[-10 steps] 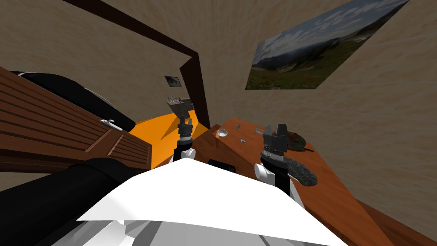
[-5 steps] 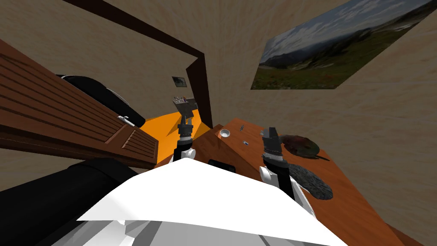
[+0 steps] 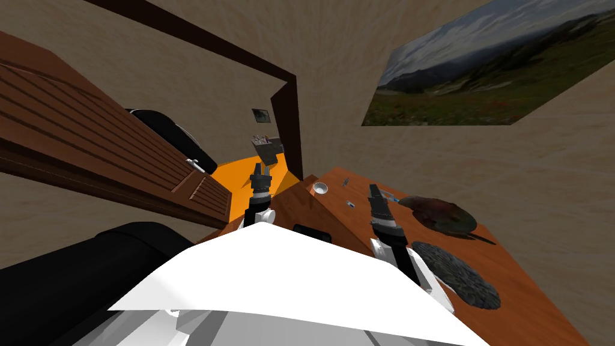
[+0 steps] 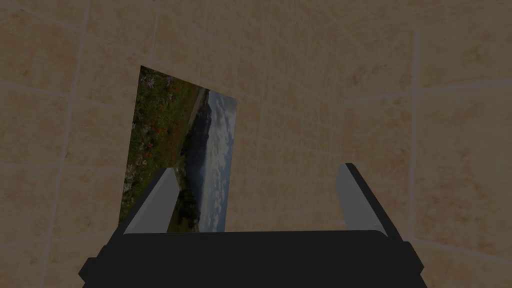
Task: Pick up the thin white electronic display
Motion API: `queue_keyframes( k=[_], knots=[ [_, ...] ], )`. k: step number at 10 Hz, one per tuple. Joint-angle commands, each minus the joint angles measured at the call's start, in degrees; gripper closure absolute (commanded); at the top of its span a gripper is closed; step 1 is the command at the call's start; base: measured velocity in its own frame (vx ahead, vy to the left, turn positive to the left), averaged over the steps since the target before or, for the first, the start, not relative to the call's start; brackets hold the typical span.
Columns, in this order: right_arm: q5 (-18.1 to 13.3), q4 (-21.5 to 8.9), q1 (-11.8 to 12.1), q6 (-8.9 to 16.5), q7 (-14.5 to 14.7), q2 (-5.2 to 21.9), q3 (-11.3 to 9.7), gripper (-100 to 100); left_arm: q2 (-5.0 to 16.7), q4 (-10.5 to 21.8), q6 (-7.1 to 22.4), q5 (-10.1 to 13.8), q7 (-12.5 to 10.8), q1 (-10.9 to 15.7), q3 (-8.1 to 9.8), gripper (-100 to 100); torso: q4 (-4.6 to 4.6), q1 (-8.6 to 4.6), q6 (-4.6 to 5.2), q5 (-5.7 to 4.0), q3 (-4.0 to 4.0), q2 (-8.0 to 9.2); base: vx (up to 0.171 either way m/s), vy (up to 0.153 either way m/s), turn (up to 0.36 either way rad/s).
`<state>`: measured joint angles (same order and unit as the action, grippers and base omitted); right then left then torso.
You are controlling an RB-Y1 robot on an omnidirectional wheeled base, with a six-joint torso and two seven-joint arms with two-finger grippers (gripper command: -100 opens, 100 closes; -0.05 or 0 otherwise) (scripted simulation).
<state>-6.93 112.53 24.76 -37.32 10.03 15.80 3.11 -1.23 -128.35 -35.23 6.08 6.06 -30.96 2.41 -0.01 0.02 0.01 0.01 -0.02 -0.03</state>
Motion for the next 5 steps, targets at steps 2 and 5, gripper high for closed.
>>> queue_keyframes(
  k=[2,5],
  knots=[
    [-0.67,-3.36,-0.39,0.11,0.59,2.74,0.34,-100,0.00,0.00,0.00,0.00,0.00,0.01,0.00,0,0.00,-0.01,-0.03,0.00,-0.01,-0.01,0.008,0.009,0.134],
    [-2.35,-8.55,-0.68,0.08,2.04,7.06,-0.20,-100,0.00,0.00,0.00,0.00,0.00,0.00,0.00,0,-0.01,-0.01,0.01,0.00,-0.02,-0.03,0.014,0.011,0.176]
  ],
)
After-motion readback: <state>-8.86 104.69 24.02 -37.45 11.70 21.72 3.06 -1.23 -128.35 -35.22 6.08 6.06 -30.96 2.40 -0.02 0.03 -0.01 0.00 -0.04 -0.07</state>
